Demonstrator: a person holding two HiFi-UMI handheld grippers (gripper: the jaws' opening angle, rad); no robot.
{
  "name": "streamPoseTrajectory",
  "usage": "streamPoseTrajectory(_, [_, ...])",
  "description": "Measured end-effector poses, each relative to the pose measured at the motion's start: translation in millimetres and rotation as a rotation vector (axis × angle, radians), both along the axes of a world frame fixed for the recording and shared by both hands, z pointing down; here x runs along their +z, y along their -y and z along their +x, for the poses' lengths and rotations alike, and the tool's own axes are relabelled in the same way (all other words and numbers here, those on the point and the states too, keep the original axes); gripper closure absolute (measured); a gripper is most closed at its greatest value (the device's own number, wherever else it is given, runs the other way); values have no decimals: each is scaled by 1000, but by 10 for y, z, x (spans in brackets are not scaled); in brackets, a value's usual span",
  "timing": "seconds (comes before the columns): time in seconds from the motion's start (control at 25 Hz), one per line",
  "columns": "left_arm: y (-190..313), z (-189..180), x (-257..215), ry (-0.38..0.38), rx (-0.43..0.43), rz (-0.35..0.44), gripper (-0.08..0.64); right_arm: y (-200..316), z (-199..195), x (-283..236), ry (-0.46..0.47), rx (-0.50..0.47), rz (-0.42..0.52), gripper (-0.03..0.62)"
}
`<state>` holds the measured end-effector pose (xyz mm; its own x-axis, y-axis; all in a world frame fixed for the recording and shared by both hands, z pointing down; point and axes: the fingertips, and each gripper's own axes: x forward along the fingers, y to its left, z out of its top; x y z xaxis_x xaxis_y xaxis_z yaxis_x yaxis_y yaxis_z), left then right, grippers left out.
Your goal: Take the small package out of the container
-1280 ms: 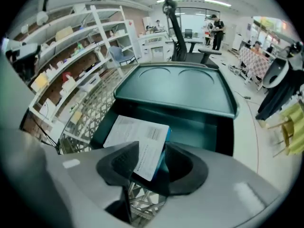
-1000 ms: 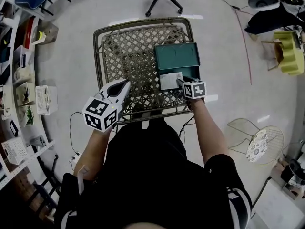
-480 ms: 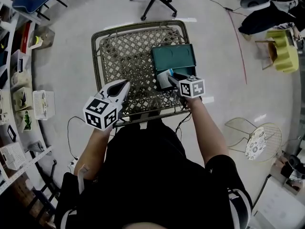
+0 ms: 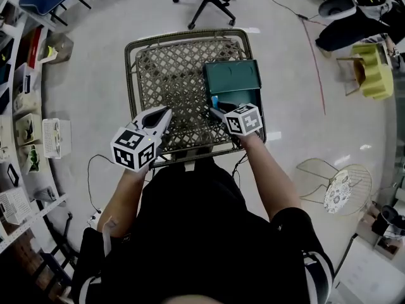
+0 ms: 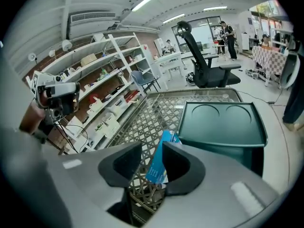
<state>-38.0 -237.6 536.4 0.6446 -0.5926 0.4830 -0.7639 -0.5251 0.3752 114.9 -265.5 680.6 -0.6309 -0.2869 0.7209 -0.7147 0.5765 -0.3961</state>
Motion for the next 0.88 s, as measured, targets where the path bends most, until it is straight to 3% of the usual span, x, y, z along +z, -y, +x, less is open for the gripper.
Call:
streamPoseTrajectory(0.24, [-68,-17,-15,0,3,3,554,60,229,-9,-121,36,112,350])
streamPoseTrajectory(0.4, [-138,-50,6,9,0,-5,554,18,354,383,-160,110,3,334])
streamPoseTrajectory(0.44, [-160,-62,10,11,-2,-7,554,-10,376,465,-180,121,-15,342])
streamPoseTrajectory(0.56, [-222,-137,14,16,-15,-12,555,-87,386,596,-232,138,-21,469])
streamPoseTrajectory(0.88, [-313,-230,-7,-1,-14,3,555,-53,500,369,-219,222,28,494])
